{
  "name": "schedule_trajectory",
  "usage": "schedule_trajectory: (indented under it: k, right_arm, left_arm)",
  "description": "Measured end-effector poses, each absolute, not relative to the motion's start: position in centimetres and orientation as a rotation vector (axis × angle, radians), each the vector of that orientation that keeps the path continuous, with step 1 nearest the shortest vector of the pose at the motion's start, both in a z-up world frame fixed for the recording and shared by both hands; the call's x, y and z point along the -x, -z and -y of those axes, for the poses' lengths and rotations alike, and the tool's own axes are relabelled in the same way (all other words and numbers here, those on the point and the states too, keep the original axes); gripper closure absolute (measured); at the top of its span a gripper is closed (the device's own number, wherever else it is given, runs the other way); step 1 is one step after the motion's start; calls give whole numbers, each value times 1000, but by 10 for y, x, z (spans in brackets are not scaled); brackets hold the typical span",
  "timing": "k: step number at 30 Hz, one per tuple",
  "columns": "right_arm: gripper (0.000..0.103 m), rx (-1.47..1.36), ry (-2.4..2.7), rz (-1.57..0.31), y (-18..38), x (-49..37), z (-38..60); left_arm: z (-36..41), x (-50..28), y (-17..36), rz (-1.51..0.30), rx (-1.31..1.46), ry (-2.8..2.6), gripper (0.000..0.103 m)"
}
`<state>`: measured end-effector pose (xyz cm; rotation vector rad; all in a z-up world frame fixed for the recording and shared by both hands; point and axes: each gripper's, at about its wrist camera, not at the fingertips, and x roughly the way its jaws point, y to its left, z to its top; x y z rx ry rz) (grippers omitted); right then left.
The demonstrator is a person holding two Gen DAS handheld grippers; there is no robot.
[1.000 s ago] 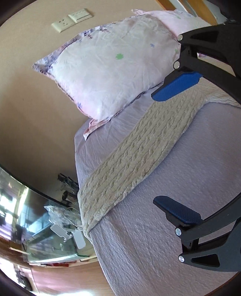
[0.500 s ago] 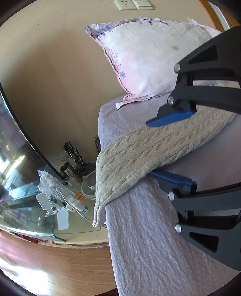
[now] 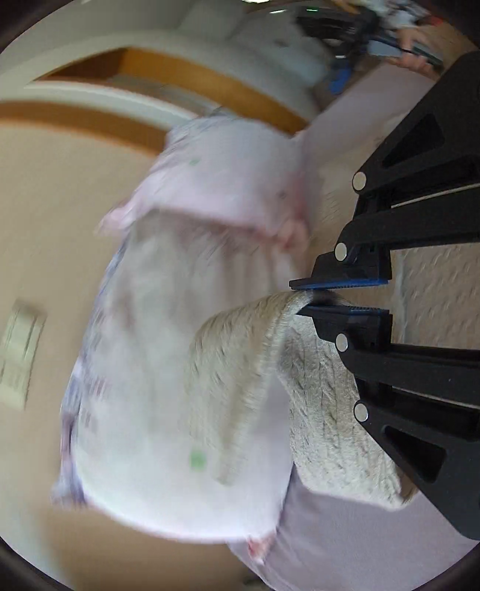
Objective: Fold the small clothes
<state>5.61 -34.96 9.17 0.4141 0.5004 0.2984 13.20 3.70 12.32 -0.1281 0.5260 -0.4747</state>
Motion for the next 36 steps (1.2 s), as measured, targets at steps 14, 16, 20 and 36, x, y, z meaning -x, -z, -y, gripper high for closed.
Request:
schedule_trajectory:
  k: [14,16,20,36]
  right_arm:
    - [20,-577,-281,-851,20,0,402]
    - [25,-582,-315,-870,31,8,397]
    - [35,-605,-444,-882,35,28,385]
    - [93,-604,-823,-883,43,104,353]
  left_arm:
    - [-145,-42,-50,-778,290,272,16]
    - [-166,-26,-35,-825,356,280,16]
    - [-177,-6,-9,-885,451,325,18]
    - [-154,76,21,-932,617,588,81]
